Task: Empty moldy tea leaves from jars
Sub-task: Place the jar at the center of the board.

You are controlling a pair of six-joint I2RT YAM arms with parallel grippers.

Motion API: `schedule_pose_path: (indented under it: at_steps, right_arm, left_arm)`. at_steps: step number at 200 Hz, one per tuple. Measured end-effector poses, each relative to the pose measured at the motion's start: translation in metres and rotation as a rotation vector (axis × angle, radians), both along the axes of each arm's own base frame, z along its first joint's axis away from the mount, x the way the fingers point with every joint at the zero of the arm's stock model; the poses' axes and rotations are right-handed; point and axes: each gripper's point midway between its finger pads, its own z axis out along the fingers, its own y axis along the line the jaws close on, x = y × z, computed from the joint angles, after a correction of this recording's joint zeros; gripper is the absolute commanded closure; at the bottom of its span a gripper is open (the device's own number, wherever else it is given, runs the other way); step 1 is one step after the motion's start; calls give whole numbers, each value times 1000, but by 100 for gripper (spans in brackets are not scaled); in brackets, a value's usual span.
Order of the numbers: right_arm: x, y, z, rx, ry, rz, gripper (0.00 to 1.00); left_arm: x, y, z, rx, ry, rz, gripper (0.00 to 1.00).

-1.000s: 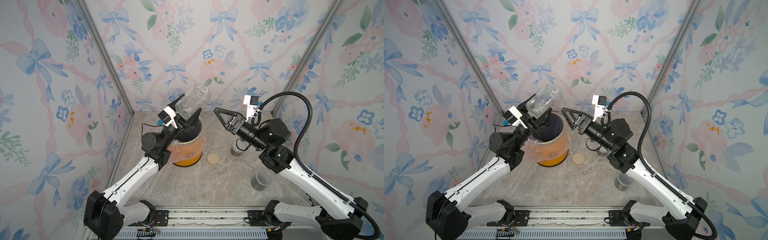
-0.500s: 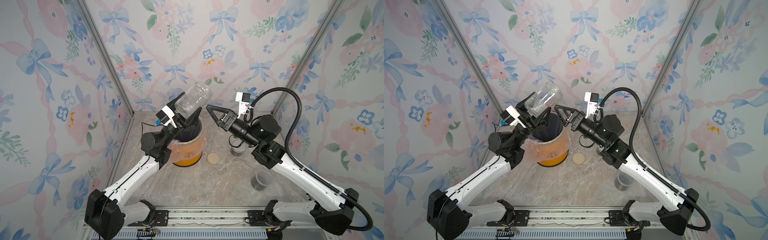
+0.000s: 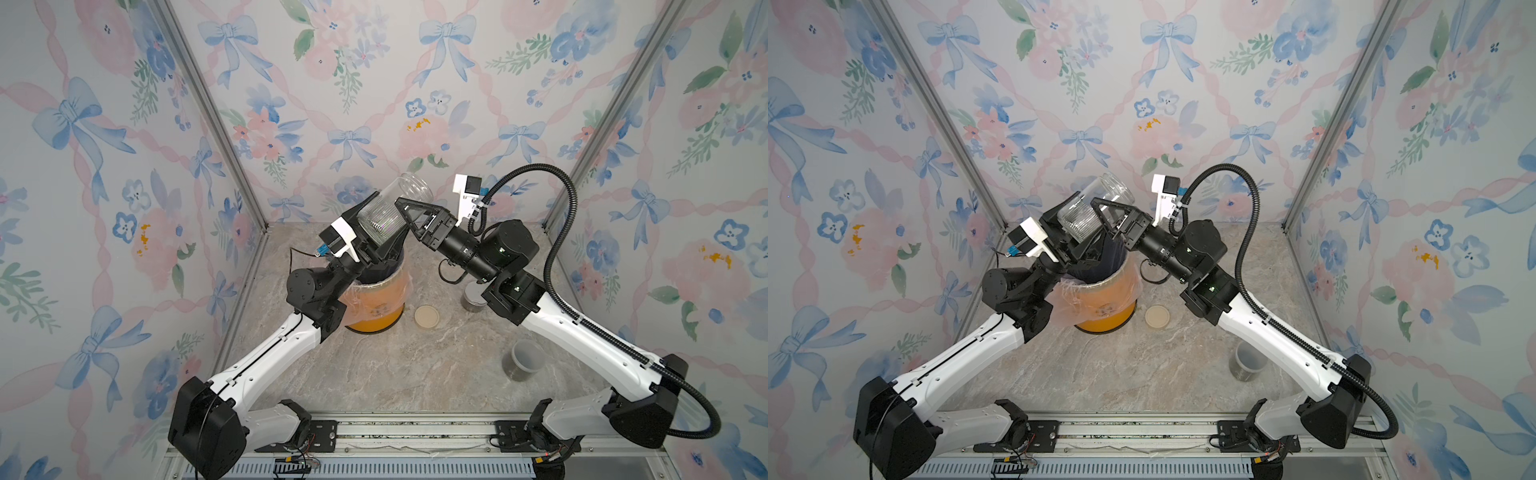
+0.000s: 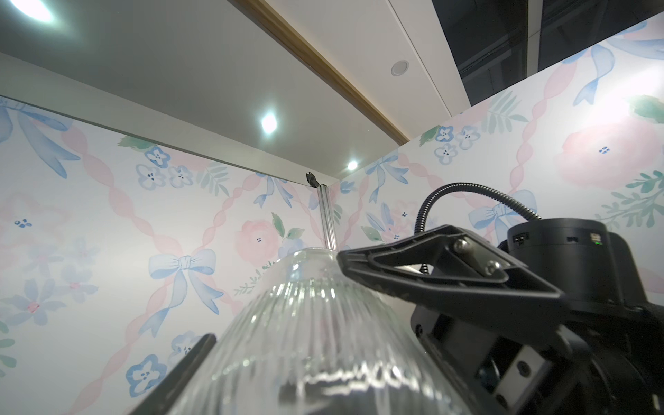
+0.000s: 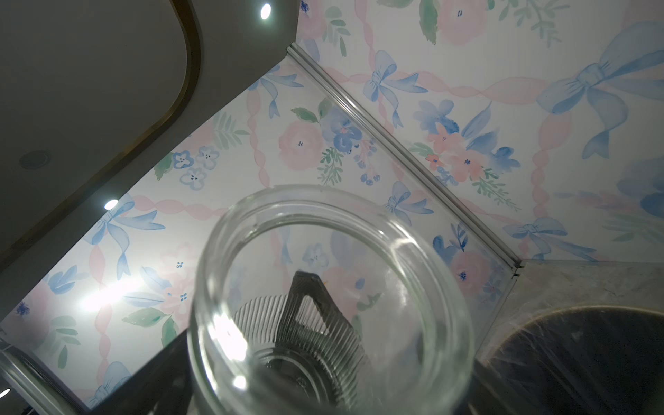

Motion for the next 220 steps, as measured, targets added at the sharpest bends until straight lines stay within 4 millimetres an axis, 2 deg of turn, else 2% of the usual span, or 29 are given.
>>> schedule_pose_path:
  at_steps: [37, 67, 93, 125, 135, 142, 152, 168, 183, 191, 196, 212, 220]
  right_arm:
    - [2, 3, 15, 30, -10, 6, 3]
    - [0, 2, 26, 52, -19, 12, 0]
    - [0, 0, 29, 61, -20, 8, 8]
    - [1, -1, 28, 66, -5, 6, 21]
    - [1, -2, 29, 67, -6, 5, 31]
    - [2, -2, 28, 64, -6, 3, 42]
    - [2, -3, 28, 62, -6, 1, 53]
    - [5, -5, 27, 58, -5, -6, 63]
    - [7, -7, 26, 50, -6, -14, 67]
    - [8, -8, 26, 48, -5, -18, 69]
    - [9, -8, 25, 47, -4, -21, 69]
    - [13, -11, 23, 41, 1, -32, 72]
    - [16, -14, 20, 37, 5, -39, 76]
  left_arm:
    - [-11, -10, 0, 22, -29, -16, 87]
    - [-19, -9, 6, 21, -63, 9, 87]
    - [-20, -9, 6, 26, -75, 17, 87]
    - [-21, -10, 6, 29, -80, 17, 87]
    - [-20, -11, 5, 33, -79, 15, 86]
    - [-20, -11, 5, 34, -78, 14, 86]
    - [-18, -13, 4, 37, -75, 13, 84]
    - [-15, -15, 3, 46, -68, 11, 79]
    - [-13, -17, 2, 52, -62, 10, 71]
    - [-11, -18, 1, 54, -57, 10, 62]
    - [-10, -19, 1, 56, -54, 10, 51]
    - [-6, -22, -1, 63, -39, 13, 6]
    - [-2, -24, -3, 72, -28, 17, 2]
